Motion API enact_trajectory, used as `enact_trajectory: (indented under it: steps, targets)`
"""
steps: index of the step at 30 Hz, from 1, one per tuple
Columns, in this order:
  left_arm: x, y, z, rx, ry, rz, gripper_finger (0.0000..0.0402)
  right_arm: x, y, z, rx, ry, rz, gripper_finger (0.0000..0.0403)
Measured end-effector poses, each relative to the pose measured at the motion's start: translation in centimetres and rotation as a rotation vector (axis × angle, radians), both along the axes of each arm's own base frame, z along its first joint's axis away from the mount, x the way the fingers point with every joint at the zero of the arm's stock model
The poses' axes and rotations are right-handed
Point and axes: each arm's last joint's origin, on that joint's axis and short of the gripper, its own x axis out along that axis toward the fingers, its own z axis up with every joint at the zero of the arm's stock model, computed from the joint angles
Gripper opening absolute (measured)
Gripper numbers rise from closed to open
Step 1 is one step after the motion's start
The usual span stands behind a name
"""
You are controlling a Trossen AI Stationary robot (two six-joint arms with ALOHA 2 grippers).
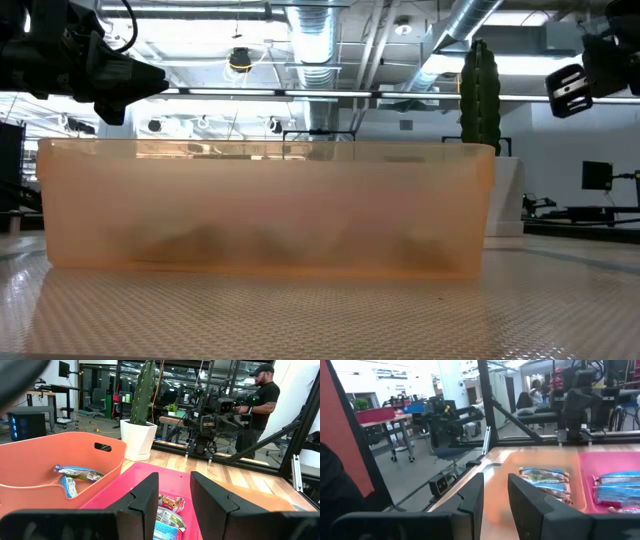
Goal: Pick and place Granola Bars by type
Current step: Return to Home Position
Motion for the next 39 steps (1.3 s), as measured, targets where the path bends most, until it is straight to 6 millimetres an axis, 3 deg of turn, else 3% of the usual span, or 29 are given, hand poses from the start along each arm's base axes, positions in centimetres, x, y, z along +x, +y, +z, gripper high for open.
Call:
enact_trajectory:
  steps: [10,21,39]
  targets:
    - [0.0,0.0,0.0,0.0,0.0,0.0,0.0105,0.4,-0.8,-0.1,0.014,0.016,-0.095,0.0082]
    - [0.0,0.0,0.0,0.0,0.0,0.0,0.0105,0.8,-1.3,-0.4,0.257,0.159,-0.15,0.0082]
    - [0.0,0.0,0.0,0.0,0.0,0.0,0.0105,0.8,-1.3,-0.5,0.261,0.16,-0.148,0.0082]
